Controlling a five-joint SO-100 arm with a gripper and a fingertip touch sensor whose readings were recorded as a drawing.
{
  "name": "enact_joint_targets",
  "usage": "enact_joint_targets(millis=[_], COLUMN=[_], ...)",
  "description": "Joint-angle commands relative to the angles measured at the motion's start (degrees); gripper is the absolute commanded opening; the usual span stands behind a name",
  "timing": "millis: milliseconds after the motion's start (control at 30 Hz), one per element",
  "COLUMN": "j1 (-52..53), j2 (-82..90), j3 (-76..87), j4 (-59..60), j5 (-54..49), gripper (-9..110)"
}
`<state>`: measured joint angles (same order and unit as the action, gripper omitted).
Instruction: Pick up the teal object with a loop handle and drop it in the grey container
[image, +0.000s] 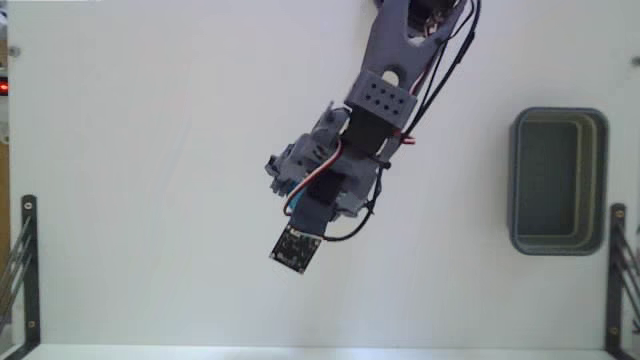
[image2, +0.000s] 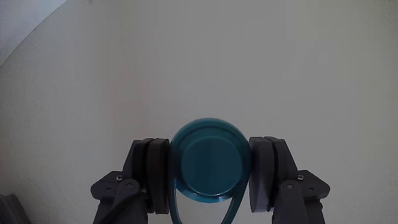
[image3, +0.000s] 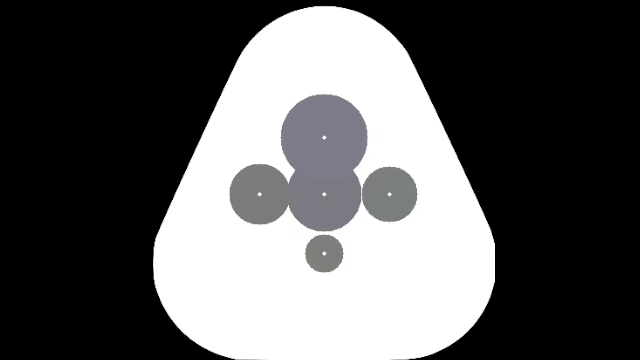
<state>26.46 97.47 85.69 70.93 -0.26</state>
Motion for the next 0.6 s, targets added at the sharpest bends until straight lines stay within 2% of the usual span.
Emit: enact_joint_targets(millis=[0,567], j1=[0.8,0.8], j2=[1.3,0.4], j3=[-7.5,-11.0], j4=[4.1,6.7], j5=[0.3,0.3], gripper=[66,66])
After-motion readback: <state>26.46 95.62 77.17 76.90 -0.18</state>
